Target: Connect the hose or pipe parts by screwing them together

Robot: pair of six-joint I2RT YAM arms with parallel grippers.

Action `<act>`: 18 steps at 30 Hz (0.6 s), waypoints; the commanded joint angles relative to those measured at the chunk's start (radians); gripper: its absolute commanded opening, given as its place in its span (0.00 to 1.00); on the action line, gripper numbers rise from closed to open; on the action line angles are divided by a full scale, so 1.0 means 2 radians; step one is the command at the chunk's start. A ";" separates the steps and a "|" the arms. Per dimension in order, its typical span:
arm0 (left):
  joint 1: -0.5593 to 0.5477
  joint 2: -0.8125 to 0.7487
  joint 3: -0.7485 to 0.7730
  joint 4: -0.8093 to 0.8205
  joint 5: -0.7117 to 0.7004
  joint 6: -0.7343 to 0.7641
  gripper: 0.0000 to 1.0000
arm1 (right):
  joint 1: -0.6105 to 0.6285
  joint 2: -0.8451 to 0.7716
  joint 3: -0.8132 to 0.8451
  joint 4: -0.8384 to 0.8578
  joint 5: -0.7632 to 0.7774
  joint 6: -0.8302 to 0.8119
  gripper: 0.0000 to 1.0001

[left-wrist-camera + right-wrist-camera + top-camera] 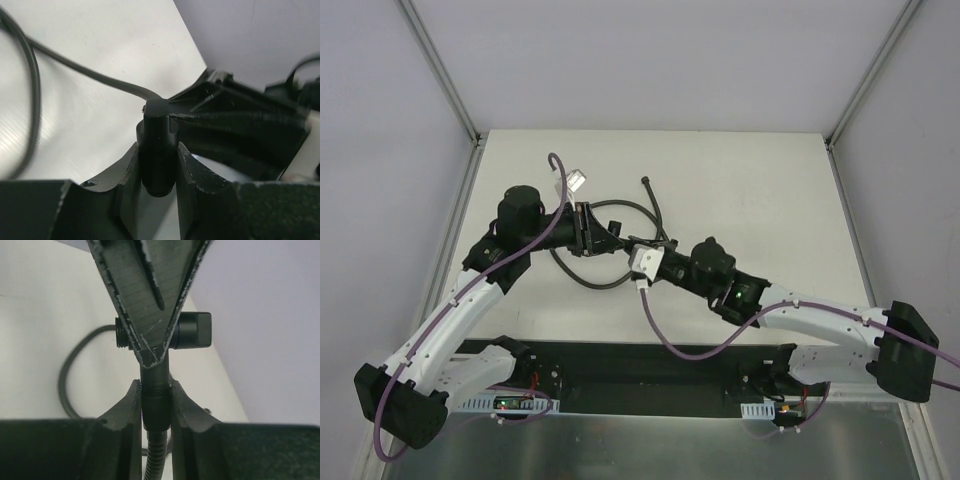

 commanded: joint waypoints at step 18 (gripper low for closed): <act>-0.032 -0.047 -0.082 0.113 0.097 0.657 0.00 | -0.167 0.066 0.071 -0.104 -0.430 0.307 0.05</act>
